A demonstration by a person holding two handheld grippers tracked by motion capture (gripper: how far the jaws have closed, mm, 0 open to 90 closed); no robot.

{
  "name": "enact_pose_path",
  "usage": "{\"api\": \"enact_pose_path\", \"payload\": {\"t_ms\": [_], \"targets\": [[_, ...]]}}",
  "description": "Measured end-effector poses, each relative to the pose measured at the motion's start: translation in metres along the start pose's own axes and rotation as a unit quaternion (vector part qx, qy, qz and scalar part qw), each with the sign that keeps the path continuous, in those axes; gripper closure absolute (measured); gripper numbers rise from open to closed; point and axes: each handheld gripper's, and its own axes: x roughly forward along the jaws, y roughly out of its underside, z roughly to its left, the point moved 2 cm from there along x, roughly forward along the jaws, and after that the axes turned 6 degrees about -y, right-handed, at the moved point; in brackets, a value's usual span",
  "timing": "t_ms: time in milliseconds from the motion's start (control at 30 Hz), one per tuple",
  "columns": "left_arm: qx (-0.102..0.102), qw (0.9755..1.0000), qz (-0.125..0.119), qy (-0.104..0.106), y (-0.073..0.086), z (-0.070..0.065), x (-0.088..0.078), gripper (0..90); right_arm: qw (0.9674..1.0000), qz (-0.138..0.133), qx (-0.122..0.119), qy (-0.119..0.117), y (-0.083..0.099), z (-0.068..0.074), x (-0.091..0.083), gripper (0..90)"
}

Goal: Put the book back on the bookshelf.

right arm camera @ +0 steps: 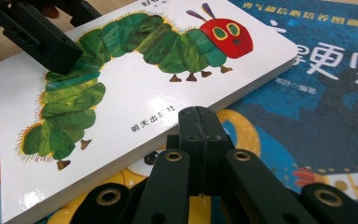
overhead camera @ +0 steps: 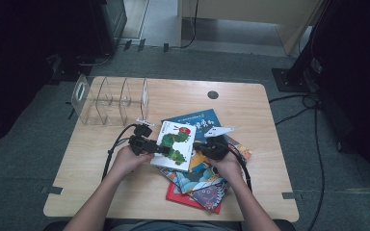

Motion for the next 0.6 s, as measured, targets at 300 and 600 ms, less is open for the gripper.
{"api": "enact_pose_path", "payload": {"t_ms": [300, 600], "targets": [[-0.018, 0.9993, 0.028, -0.014, 0.000, 0.002, -0.008, 27.0, 0.9999, 0.006, -0.003, -0.013, -0.004, 0.007, 0.007, 90.0], [-0.038, 0.9989, 0.011, 0.027, -0.009, -0.001, -0.031, 42.4, 0.9992, 0.012, -0.014, -0.037, -0.008, 0.013, 0.015, 90.0]]}}
